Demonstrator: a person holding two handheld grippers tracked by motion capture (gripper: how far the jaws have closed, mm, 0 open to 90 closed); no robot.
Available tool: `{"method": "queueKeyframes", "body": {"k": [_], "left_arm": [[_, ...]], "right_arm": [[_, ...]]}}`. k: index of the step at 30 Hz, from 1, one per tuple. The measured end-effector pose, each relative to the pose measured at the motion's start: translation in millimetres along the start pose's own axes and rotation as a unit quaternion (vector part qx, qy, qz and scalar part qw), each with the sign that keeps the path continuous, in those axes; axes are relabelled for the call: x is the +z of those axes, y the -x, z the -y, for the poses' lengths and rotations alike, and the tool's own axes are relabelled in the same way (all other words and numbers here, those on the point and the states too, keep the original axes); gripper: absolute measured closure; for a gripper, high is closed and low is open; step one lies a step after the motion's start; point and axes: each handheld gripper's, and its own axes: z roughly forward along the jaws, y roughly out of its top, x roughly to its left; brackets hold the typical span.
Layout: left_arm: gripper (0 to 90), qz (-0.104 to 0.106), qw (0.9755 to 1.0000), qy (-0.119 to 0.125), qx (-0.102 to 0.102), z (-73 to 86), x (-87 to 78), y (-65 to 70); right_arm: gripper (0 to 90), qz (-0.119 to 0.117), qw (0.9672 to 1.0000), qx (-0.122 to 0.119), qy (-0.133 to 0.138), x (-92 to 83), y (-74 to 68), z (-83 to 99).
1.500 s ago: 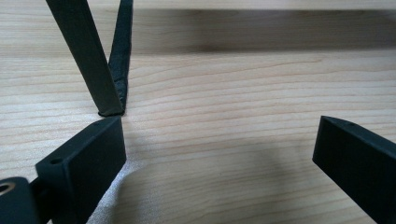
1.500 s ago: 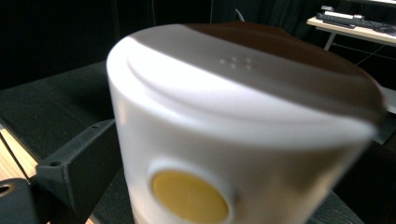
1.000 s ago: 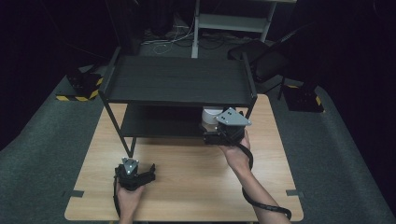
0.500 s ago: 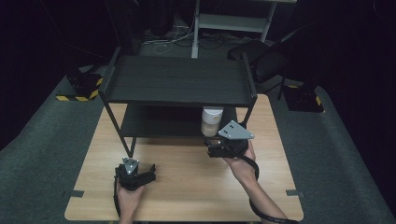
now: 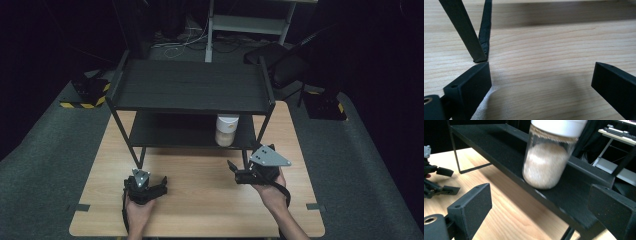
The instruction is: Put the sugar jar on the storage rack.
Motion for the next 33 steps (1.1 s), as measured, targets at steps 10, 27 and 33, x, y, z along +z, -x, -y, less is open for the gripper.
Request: {"method": "queueKeyframes", "body": {"k": [10,27,33], "left_arm": [[3.0,-0.001,1.0000,-0.004,0.002,-1.0,0.5,0.9],[3.1,-0.004,1.0000,-0.004,-0.006,-0.7,-0.5,0.8],[3.1,-0.005,1.0000,-0.005,-0.004,-1.2,-0.2,1.2]], "right_arm": [[5.2,0.007,0.9993,0.034,-0.017,-20.6,7.5,37.2],[5.7,0.053,0.9907,0.117,-0.046,-31.2,25.7,106.9],[5.1,0.068,0.9833,0.162,-0.046,-30.6,33.5,131.5]]}}
